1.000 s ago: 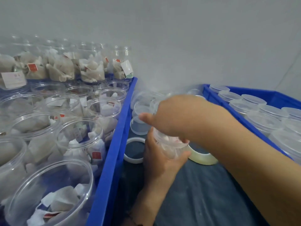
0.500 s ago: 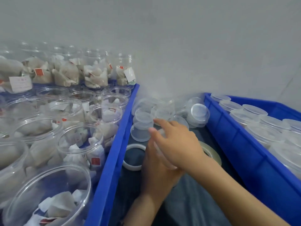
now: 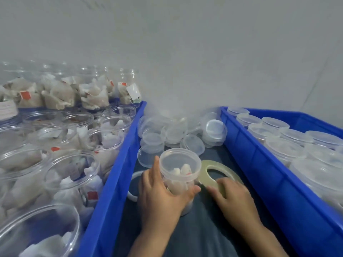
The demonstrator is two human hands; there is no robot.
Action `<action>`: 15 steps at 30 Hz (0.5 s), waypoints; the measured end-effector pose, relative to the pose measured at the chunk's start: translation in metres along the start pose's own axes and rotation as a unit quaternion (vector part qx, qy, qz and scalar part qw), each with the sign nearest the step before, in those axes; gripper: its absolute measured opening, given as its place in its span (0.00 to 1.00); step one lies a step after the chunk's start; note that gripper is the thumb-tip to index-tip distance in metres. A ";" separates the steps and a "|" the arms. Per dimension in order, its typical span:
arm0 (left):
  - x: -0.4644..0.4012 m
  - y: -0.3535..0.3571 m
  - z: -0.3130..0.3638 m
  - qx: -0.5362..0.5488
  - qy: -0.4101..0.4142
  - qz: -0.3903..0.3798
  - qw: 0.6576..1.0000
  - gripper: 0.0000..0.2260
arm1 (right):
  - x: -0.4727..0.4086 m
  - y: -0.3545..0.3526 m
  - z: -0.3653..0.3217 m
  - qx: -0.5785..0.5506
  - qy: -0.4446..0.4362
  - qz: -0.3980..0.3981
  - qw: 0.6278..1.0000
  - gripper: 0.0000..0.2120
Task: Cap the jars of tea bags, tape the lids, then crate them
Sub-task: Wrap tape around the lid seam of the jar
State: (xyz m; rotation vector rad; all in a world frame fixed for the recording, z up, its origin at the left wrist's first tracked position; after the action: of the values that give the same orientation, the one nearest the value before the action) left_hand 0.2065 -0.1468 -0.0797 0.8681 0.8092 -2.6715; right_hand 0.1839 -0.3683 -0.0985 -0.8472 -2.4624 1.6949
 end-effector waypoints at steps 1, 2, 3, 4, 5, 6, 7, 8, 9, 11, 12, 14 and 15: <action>0.001 -0.001 0.000 -0.005 -0.001 -0.001 1.000 0.53 | 0.002 -0.012 0.004 -0.052 0.019 0.025 0.998 0.10; 0.001 -0.001 0.001 0.005 -0.008 0.000 1.000 0.53 | 0.005 -0.025 0.008 -0.099 0.040 0.051 0.993 0.09; 0.003 0.000 -0.003 0.030 -0.029 0.005 0.999 0.51 | 0.009 -0.037 0.012 -0.135 0.053 0.079 0.986 0.09; 0.005 0.001 -0.007 0.065 -0.056 0.016 0.996 0.47 | 0.014 -0.047 0.014 -0.160 0.061 0.105 0.980 0.09; 0.006 0.000 -0.008 0.109 -0.069 0.036 0.991 0.40 | 0.018 -0.054 0.015 -0.180 0.064 0.124 0.974 0.10; 0.007 -0.004 -0.006 0.150 -0.064 0.066 0.984 0.32 | 0.022 -0.059 0.016 -0.195 0.065 0.136 0.969 0.12; 0.008 -0.010 0.002 0.174 -0.033 0.091 0.980 0.26 | 0.025 -0.063 0.014 -0.201 0.061 0.144 0.967 0.16; 0.010 -0.016 0.015 0.170 0.022 0.102 0.980 0.22 | 0.028 -0.065 0.011 -0.199 0.049 0.148 0.968 0.20; 0.013 -0.020 0.029 0.149 0.081 0.100 0.980 0.18 | 0.030 -0.067 0.005 -0.190 0.029 0.152 0.970 0.23; 0.021 -0.018 0.049 0.129 0.150 0.070 0.978 0.11 | 0.036 -0.069 -0.009 -0.143 -0.023 0.172 0.974 0.25; 0.024 -0.014 0.054 0.121 0.167 0.055 0.977 0.13 | 0.039 -0.071 -0.015 -0.117 -0.042 0.188 0.974 0.25; 0.026 -0.006 0.056 0.112 0.177 0.027 0.977 0.18 | 0.043 -0.073 -0.022 -0.089 -0.060 0.213 0.971 0.25; 0.027 -0.002 0.054 0.117 0.168 0.012 0.979 0.19 | 0.044 -0.074 -0.022 -0.085 -0.061 0.217 0.970 0.25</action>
State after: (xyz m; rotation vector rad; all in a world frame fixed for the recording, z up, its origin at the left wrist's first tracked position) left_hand 0.1580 -0.1766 -0.0584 1.4043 0.5454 -2.6734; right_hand 0.1229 -0.3479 -0.0370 -1.4344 -2.6841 1.7082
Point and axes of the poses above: each hand's wrist, its own x-axis away from the middle knuckle, its own y-axis out of the palm, z = x × y, the point moved 10 cm from there along -x, towards the middle knuckle, and after that the axes turned 11 degrees about y, right-handed, at the moved point
